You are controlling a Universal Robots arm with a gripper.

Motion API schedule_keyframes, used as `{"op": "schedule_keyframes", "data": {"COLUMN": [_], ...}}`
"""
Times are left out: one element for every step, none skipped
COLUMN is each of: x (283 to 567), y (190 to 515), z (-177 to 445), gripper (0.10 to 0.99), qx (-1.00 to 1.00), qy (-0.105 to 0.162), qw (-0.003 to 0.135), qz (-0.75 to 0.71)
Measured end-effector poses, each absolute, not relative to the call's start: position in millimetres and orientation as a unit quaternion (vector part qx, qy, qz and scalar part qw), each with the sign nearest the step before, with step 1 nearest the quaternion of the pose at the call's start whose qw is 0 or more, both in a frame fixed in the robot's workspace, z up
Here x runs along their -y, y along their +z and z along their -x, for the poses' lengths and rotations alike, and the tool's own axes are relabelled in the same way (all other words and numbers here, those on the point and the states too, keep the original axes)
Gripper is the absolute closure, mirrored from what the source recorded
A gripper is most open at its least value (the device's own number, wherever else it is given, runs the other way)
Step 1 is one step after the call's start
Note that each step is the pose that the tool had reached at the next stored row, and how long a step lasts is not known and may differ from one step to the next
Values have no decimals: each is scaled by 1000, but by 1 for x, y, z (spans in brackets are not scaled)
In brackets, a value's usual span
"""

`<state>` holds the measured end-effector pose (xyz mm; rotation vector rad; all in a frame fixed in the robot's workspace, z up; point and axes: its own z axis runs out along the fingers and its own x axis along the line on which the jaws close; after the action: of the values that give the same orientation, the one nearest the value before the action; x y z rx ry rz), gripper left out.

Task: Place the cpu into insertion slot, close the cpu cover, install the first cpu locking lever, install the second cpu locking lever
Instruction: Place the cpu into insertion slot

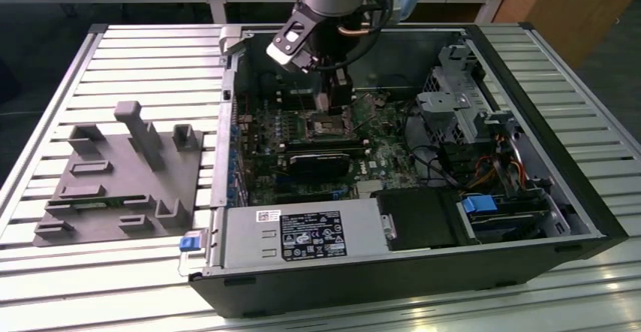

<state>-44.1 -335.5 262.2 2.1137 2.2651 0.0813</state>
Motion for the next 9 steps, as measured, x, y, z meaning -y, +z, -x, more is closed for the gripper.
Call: {"op": "schedule_keyframes", "data": {"x": [336,336,336,336,336,336,336,336,336], "y": [261,259,258,257,256,256,256,256,255], "z": [44,44,44,44,44,44,44,44,44], "gripper": [545,545,545,545,545,545,545,545,545], "qx": [-731,-731,-731,-731,-730,-730,-730,-730,-730], "qy": [26,26,26,26,26,26,26,26,26], "qw": [21,21,21,21,21,21,21,21,21], "qz": [-682,-682,-682,-682,-682,-682,-682,-682,-682]}}
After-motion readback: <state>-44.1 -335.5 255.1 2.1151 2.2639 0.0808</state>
